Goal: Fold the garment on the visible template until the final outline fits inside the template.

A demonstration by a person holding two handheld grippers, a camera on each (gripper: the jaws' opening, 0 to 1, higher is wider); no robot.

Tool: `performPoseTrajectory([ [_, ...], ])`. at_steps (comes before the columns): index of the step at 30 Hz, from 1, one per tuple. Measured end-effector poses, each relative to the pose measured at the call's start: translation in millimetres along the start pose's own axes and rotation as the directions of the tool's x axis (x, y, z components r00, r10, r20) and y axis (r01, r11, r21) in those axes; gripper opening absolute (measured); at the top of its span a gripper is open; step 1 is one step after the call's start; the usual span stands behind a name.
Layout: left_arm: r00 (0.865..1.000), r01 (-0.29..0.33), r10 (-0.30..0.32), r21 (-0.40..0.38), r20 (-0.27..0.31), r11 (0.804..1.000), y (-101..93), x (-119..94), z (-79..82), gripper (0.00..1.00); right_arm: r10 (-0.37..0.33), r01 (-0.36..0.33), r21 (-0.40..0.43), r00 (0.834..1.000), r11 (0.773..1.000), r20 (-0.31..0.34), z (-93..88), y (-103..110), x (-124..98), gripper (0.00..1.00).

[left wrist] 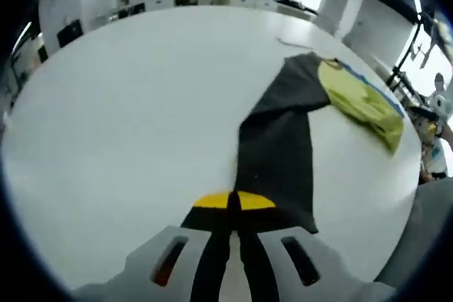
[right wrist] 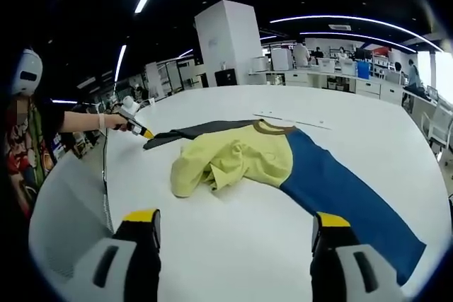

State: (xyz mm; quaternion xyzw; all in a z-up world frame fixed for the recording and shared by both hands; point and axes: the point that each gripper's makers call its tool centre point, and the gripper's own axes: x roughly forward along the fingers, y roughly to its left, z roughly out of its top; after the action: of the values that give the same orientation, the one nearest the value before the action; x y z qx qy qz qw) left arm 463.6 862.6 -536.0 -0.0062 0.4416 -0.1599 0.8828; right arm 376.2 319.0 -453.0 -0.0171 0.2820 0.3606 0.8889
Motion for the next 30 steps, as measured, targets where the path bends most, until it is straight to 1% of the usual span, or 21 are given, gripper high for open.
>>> performPoseTrajectory([
  [5, 1.000, -0.008, 0.008, -0.029, 0.008, 1.000, 0.0, 0, 1.4, 0.00, 0.000, 0.000, 0.002, 1.000, 1.000, 0.001, -0.4, 0, -1, 0.88],
  [6, 1.000, -0.012, 0.012, -0.026, 0.009, 1.000, -8.0, -2, 0.3, 0.00, 0.000, 0.000, 0.004, 1.000, 1.000, 0.002, -0.3, 0, -1, 0.88],
  [9, 1.000, -0.014, 0.014, -0.010, 0.007, 1.000, -12.5, -3, -0.1, 0.00, -0.003, 0.003, 0.004, 1.000, 1.000, 0.003, -0.4, 0, -2, 0.88],
  [10, 1.000, -0.013, 0.014, -0.008, 0.005, 1.000, -7.8, -2, 1.0, 0.00, -0.004, 0.004, 0.004, 1.000, 1.000, 0.001, -1.2, 0, -2, 0.88],
  [13, 1.000, -0.006, 0.006, 0.003, 0.007, 1.000, -1.7, 0, 3.1, 0.00, -0.004, 0.004, 0.007, 1.000, 1.000, -0.004, -3.5, 1, -2, 0.88],
  [15, 1.000, -0.004, 0.004, 0.007, 0.008, 1.000, 0.1, 0, 3.9, 0.03, -0.001, 0.001, 0.010, 1.000, 1.000, -0.004, -3.6, 4, -1, 0.88],
  [17, 0.999, -0.021, 0.020, 0.029, 0.029, 0.999, 3.7, -2, 9.6, 0.10, -0.001, 0.001, 0.010, 1.000, 1.000, -0.003, -3.3, 3, 0, 0.88],
  [18, 0.999, -0.021, 0.019, 0.059, 0.044, 0.998, 0.8, -5, 13.7, 0.12, 0.000, 0.000, 0.009, 1.000, 1.000, -0.003, -3.1, 3, 0, 0.88],
  [20, 0.998, -0.004, 0.000, 0.070, 0.056, 0.998, -3.6, -6, 19.7, 0.14, 0.000, 0.000, 0.008, 1.000, 1.000, -0.003, -2.9, 4, 1, 0.88],
  [21, 0.998, -0.002, -0.003, 0.071, 0.065, 0.997, -4.7, -7, 23.1, 0.16, 0.001, -0.001, 0.009, 1.000, 1.000, -0.003, -2.7, 4, 1, 0.88],
  [22, 0.996, 0.003, -0.010, 0.080, 0.088, 0.997, -6.6, -7, 30.2, 0.19, 0.003, -0.003, 0.009, 1.000, 1.000, -0.004, -2.5, 4, 2, 0.88],
  [23, 0.996, 0.003, -0.010, 0.080, 0.091, 0.997, -7.1, -7, 33.0, 0.21, 0.003, -0.003, 0.007, 1.000, 1.000, -0.004, -2.2, 5, 2, 0.88],
  [25, 0.995, 0.014, -0.023, 0.088, 0.102, 0.996, -9.7, -6, 39.9, 0.22, 0.004, -0.004, 0.005, 1.000, 1.000, -0.004, -1.4, 6, 3, 0.88],
  [26, 0.992, 0.028, -0.037, 0.083, 0.117, 0.996, -10.1, -4, 47.3, 0.21, 0.004, -0.004, 0.005, 1.000, 1.000, -0.006, -1.5, 6, 3, 0.88],
  [28, 0.989, 0.041, -0.052, 0.078, 0.139, 0.996, -13.4, -1, 56.7, 0.21, 0.003, -0.003, 0.002, 1.000, 1.000, -0.010, -2.5, 5, 2, 0.88],
  [30, 0.987, 0.054, -0.065, 0.081, 0.146, 0.995, -15.0, 4, 65.4, 0.20, 0.004, -0.004, 0.003, 1.000, 1.000, -0.010, -2.3, 6, 2, 0.88],
])
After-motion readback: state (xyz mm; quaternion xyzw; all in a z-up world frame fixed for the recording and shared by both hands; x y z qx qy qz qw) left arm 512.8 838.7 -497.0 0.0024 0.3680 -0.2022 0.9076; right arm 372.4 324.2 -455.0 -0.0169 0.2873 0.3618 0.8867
